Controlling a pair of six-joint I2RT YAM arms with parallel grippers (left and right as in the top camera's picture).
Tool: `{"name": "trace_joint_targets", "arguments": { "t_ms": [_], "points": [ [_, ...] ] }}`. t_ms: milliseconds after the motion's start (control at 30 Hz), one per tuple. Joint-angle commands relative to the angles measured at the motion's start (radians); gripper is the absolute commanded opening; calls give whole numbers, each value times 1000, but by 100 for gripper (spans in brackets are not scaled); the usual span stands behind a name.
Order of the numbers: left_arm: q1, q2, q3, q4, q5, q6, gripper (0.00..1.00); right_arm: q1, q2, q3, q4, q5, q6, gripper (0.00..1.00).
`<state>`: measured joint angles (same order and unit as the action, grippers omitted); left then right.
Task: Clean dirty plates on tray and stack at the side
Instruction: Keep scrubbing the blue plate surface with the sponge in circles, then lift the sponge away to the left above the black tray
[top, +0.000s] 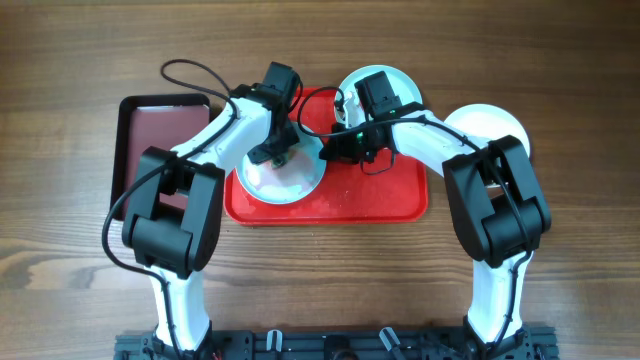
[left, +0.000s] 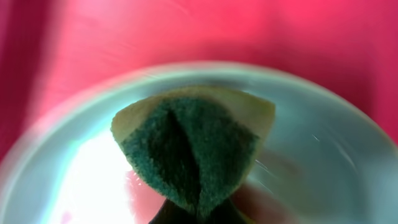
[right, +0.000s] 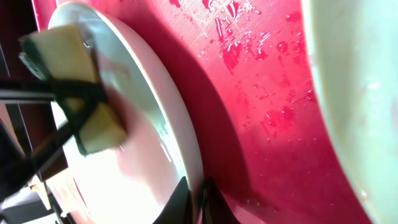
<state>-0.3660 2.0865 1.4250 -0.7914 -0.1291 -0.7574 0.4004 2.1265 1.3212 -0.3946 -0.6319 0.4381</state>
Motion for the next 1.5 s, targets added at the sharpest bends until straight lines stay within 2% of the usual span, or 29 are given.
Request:
{"name": "trace_joint_targets", "arguments": {
  "t_ms": [0,133,233,467,567,700,900,1033,1233,1467],
  "points": [
    [26,123,-74,-37,-386,-140,4,6,34,-7,-16,26,15,4],
    [26,83,-2,-101,-386,-129,4,6,34,-7,-17,26,14,4],
    [26,17,93,-157,-385,-42,4,6,34,-7,-18,30,15,4],
    [54,-101,259,-239,-331,71,4,6,34,-7,-24,33,13,4],
    [90,-138,271,-250,-257,122,4,6,34,-7,-24,38,13,4],
    [156,-142,271,-293,-192,126,4,11,34,-7,-27,64,28,4],
    [222,-142,271,-329,-173,126,4,74,34,-7,-5,201,74,5],
    [225,-141,269,-327,-170,126,4,94,25,-5,-11,219,89,4],
    [225,-141,269,-324,-166,125,4,94,-117,-5,-117,428,84,4],
    [225,-137,240,-297,-122,124,4,142,-367,-5,-258,738,32,4]
  ]
}}
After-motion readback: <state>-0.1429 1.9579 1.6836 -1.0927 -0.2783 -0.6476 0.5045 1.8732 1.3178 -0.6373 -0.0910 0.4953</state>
